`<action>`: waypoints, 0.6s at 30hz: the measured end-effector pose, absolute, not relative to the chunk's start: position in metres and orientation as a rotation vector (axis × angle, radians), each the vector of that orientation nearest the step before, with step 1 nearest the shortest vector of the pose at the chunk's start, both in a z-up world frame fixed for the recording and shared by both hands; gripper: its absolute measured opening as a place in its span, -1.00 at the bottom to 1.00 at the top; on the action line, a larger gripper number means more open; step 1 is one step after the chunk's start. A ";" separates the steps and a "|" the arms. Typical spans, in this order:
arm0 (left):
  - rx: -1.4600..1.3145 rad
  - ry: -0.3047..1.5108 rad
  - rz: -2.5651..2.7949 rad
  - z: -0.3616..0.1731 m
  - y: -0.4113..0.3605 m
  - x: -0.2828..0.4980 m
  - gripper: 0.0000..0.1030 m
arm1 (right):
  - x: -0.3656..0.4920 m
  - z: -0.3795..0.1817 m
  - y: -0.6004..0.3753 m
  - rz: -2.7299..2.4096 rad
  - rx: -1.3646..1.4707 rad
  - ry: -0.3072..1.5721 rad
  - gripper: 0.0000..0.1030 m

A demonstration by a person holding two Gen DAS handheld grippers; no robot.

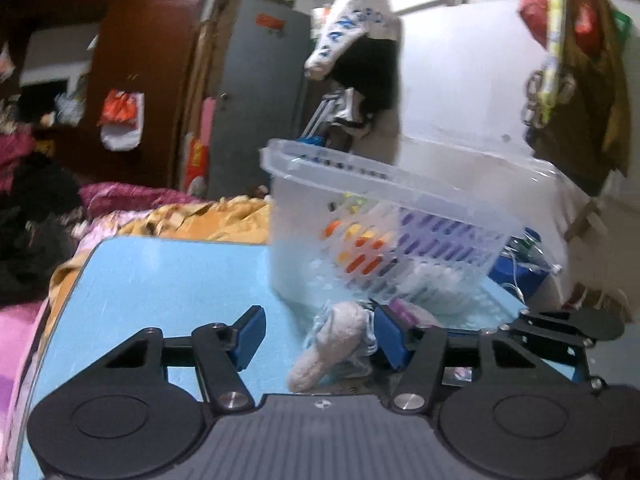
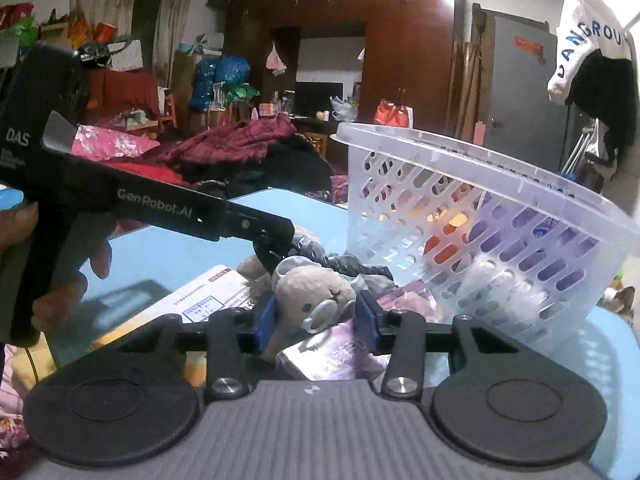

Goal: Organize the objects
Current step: 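Grasp the plush toy between both tools and lift it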

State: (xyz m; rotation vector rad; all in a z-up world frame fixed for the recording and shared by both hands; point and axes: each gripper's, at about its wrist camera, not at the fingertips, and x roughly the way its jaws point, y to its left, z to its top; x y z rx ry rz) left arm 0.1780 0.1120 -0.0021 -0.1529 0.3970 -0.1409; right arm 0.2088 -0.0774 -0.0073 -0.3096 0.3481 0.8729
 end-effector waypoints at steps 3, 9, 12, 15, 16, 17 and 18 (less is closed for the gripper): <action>-0.137 0.415 -0.155 -0.002 0.109 0.182 0.23 | 0.212 -0.004 -0.080 0.883 -0.308 0.352 -0.21; -0.176 0.444 -0.200 -0.009 0.110 0.188 -0.06 | 0.211 -0.004 -0.081 0.881 -0.322 0.333 -0.18; -0.176 0.454 -0.229 -0.009 0.108 0.187 -0.37 | 0.210 -0.007 -0.076 0.877 -0.365 0.311 -0.28; -0.130 0.439 -0.210 -0.010 0.101 0.183 -0.41 | 0.207 -0.007 -0.076 0.880 -0.391 0.290 -0.35; -0.128 0.433 -0.207 -0.009 0.100 0.181 -0.41 | 0.207 -0.006 -0.076 0.880 -0.395 0.286 -0.36; -0.133 0.424 -0.209 -0.008 0.100 0.180 -0.42 | 0.209 -0.005 -0.078 0.887 -0.390 0.282 -0.37; -0.139 0.416 -0.216 -0.007 0.100 0.179 -0.42 | 0.211 -0.004 -0.080 0.892 -0.386 0.280 -0.47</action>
